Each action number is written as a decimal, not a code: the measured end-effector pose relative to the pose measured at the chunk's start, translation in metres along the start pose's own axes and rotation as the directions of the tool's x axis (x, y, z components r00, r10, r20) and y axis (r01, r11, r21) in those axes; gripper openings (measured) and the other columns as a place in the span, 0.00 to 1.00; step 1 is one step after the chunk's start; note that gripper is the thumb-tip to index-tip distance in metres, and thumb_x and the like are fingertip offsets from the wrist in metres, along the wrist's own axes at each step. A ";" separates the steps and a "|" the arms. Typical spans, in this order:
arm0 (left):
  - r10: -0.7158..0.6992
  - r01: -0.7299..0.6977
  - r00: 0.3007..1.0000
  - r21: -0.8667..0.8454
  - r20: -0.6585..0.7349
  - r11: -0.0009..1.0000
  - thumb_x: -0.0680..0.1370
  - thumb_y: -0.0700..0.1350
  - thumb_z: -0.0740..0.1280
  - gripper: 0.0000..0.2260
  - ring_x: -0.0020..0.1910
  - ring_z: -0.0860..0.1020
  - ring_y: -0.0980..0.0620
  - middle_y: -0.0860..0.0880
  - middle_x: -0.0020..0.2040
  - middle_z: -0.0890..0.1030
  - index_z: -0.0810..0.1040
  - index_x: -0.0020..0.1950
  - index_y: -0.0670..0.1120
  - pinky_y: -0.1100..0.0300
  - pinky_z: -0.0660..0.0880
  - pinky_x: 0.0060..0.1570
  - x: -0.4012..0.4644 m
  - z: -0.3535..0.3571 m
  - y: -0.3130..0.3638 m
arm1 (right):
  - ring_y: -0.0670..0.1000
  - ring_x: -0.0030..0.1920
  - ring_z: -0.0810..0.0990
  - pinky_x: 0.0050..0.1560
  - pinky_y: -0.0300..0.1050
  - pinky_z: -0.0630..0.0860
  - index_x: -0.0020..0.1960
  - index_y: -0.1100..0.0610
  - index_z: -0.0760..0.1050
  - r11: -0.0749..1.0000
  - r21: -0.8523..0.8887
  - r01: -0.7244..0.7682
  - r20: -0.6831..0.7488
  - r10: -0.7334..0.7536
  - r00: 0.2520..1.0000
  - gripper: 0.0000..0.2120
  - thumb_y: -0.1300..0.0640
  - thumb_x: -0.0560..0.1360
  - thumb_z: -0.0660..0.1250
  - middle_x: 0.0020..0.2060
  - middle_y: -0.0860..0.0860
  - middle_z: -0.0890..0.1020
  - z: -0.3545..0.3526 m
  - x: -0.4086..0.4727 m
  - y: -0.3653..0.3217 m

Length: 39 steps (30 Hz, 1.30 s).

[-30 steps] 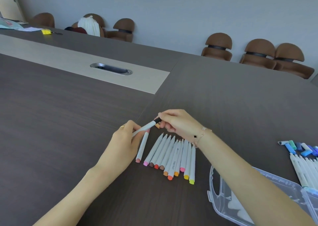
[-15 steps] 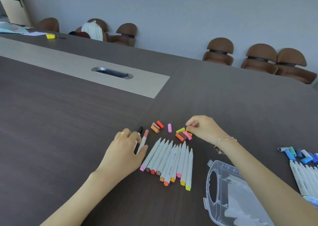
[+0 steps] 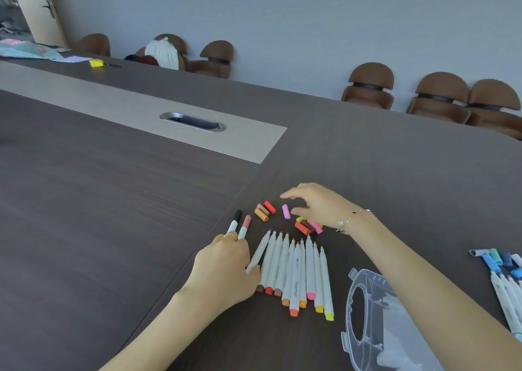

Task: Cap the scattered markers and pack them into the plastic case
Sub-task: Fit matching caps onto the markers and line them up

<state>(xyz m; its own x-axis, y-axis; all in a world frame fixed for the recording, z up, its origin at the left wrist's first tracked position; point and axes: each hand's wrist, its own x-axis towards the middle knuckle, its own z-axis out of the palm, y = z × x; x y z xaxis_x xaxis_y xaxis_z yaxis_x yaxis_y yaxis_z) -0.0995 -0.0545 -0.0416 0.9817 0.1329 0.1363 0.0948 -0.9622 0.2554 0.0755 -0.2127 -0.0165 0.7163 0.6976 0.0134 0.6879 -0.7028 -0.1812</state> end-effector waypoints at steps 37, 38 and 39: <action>-0.176 0.234 0.972 -0.629 0.154 0.741 0.73 0.47 0.73 0.04 0.26 0.76 0.64 0.56 0.34 0.82 0.85 0.46 0.51 0.77 0.67 0.25 -0.007 -0.027 -0.029 | 0.45 0.29 0.63 0.25 0.34 0.61 0.49 0.52 0.83 0.634 0.700 -0.328 0.178 0.290 0.940 0.07 0.53 0.76 0.67 0.25 0.39 0.79 -0.001 -0.027 -0.033; -0.178 0.234 0.972 -0.626 0.153 0.744 0.73 0.47 0.72 0.04 0.25 0.76 0.64 0.56 0.33 0.81 0.85 0.46 0.51 0.77 0.67 0.25 -0.007 -0.026 -0.028 | 0.45 0.29 0.63 0.24 0.33 0.61 0.50 0.53 0.83 0.614 0.714 -0.337 0.186 0.298 0.936 0.07 0.53 0.76 0.67 0.28 0.41 0.80 -0.001 -0.027 -0.033; -0.180 0.235 0.972 -0.622 0.150 0.747 0.73 0.47 0.72 0.04 0.25 0.76 0.65 0.57 0.33 0.81 0.84 0.46 0.51 0.77 0.67 0.25 -0.007 -0.025 -0.029 | 0.45 0.29 0.63 0.23 0.32 0.61 0.51 0.54 0.82 0.589 0.729 -0.349 0.194 0.311 0.930 0.08 0.53 0.76 0.67 0.33 0.44 0.81 -0.001 -0.028 -0.034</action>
<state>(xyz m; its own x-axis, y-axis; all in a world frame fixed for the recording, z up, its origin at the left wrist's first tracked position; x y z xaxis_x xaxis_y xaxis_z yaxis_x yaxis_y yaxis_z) -0.1128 -0.0219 -0.0259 0.9620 0.2669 -0.0572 0.1982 -0.5392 0.8185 0.0323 -0.2084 -0.0098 0.8579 0.4571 -0.2346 0.0696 -0.5558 -0.8284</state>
